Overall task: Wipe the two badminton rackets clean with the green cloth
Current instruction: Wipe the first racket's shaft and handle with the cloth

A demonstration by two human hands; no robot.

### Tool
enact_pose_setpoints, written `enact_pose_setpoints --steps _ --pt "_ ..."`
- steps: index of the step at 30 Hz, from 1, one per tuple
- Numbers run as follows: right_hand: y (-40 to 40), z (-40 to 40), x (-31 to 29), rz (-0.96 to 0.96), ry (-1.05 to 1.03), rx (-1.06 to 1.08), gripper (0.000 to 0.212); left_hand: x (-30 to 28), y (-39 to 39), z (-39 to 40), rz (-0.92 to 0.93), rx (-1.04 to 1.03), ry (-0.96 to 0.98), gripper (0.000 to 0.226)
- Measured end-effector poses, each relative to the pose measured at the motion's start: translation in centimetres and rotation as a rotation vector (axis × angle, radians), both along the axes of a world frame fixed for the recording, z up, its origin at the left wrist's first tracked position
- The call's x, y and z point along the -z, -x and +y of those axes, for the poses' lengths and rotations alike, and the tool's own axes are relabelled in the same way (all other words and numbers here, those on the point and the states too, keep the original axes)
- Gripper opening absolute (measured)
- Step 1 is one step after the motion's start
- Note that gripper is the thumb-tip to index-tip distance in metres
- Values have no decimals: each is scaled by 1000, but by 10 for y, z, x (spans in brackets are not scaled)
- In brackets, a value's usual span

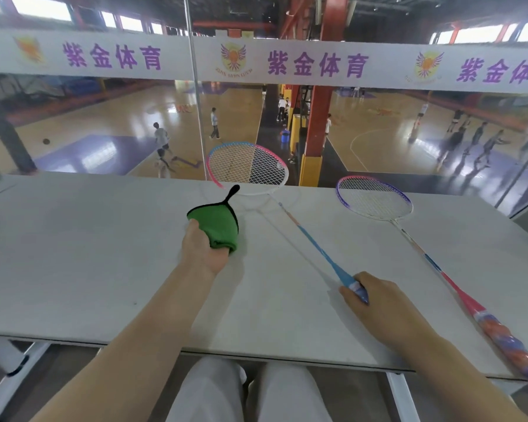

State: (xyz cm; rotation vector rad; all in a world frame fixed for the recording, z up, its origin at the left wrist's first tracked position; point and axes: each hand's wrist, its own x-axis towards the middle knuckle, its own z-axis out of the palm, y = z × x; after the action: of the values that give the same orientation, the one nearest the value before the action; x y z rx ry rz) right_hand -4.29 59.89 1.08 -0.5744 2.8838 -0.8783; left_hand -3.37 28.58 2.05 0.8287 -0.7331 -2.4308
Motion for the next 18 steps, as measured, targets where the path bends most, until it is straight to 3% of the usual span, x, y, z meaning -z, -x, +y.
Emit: enact_pose_setpoints --steps 8,18 --pt "9 -4 6 11 7 -19 32 -2 24 6 183 70 -119 49" --pt "9 -7 -1 -4 28 -15 31 4 67 15 139 118 -1 30"
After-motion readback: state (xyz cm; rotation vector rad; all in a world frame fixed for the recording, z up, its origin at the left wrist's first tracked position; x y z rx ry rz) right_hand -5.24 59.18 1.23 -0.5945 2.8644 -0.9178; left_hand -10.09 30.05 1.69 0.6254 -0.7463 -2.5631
